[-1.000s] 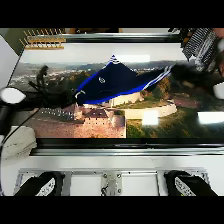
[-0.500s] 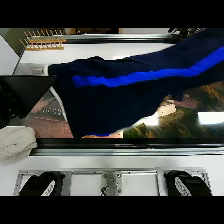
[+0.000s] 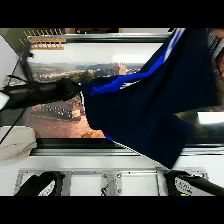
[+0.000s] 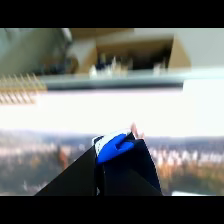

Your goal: Fold the clothes and pants, and hang the long-sleeved shirts on hangers.

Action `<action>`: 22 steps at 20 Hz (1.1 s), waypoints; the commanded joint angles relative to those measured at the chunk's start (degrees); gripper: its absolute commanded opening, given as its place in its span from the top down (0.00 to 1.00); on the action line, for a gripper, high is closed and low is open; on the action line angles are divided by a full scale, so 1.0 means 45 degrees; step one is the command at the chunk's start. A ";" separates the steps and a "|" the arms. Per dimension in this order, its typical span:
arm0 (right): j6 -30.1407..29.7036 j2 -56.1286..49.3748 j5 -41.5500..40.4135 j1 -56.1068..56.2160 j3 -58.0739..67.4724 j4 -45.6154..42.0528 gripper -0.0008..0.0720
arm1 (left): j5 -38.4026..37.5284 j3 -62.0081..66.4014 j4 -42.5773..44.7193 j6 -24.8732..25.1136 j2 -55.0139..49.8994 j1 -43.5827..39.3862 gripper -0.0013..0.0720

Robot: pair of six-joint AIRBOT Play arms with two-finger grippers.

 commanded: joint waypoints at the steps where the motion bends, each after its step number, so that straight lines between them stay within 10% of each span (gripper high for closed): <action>1: 0.0049 -0.3808 -0.0063 0.0151 0.0049 -0.0335 0.99 | 0.1821 -0.0573 0.0248 0.1112 -0.3050 0.0636 0.96; 4: 0.0053 -0.5595 -0.1297 0.0180 0.0049 -0.0073 0.98 | 0.3444 0.0151 0.0199 0.1991 -0.5770 0.1161 0.96; 10: 0.0092 -0.5134 -0.1433 0.0087 0.0044 -0.0189 0.98 | 0.1603 0.3866 0.0170 0.2093 -0.9369 0.2283 0.96; 22: 0.0461 0.3060 0.2288 0.1491 -0.8024 -0.2667 0.98 | -0.0005 0.1297 0.0306 0.4182 -0.7368 0.2851 0.96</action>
